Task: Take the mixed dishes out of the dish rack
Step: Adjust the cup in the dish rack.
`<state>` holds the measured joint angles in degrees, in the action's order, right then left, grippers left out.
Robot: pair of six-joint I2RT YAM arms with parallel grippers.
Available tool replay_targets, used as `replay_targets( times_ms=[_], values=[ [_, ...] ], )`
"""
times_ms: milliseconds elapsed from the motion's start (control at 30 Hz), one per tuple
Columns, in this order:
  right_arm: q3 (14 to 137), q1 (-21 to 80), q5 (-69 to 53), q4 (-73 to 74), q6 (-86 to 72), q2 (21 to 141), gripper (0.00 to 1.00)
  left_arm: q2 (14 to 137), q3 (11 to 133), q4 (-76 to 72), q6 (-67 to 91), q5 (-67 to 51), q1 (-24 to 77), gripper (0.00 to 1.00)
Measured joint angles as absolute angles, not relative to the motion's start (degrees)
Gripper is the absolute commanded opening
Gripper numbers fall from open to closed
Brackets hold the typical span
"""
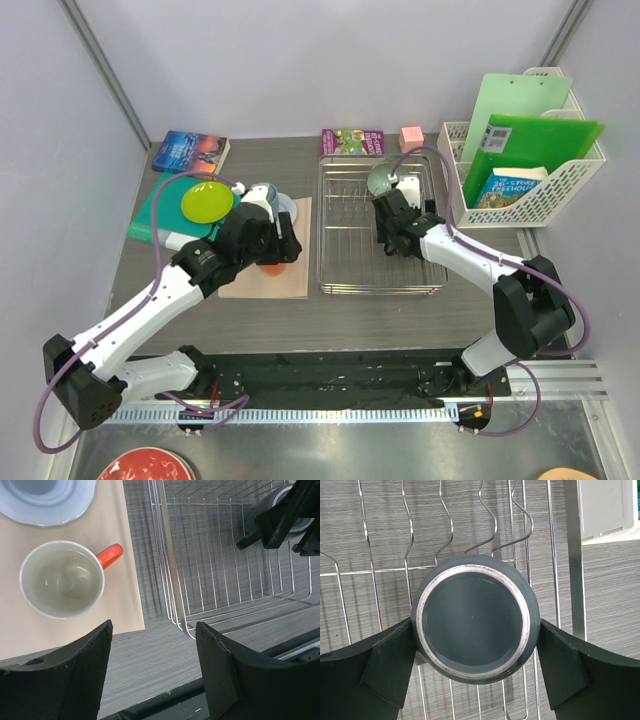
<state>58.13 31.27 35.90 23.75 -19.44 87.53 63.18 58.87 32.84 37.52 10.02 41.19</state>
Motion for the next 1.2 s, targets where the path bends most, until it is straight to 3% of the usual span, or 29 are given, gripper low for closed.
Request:
replay_targets(
  times_ms=[133, 300, 467, 933, 1133, 1200],
  values=[
    [58.13, 31.22, 35.48, 23.62, -18.28, 87.31, 0.77, 63.81, 58.67, 32.36, 37.52, 9.78, 41.19, 0.67],
    [56.71, 31.05, 33.39, 22.76, -16.34, 85.32, 0.60, 64.18, 58.46, 31.51, 37.52, 9.34, 41.23, 0.66],
    [54.48, 31.07, 30.55, 22.74, -15.14, 81.28, 0.52, 64.49, 58.24, 30.92, 37.52, 9.13, 41.25, 0.66],
    [50.61, 31.66, 18.52, 19.00, -9.93, 73.34, 0.51, 65.34, 57.80, 29.28, 37.56, 8.16, 41.30, 0.66],
    [51.27, 31.70, 13.06, 16.01, -6.83, 76.09, 0.51, 65.65, 57.34, 28.53, 37.95, 7.60, 41.30, 0.65],
    [52.53, 31.73, 12.23, 15.79, -5.93, 78.98, 0.56, 65.78, 57.23, 28.40, 38.33, 7.38, 41.34, 0.65]
  ],
)
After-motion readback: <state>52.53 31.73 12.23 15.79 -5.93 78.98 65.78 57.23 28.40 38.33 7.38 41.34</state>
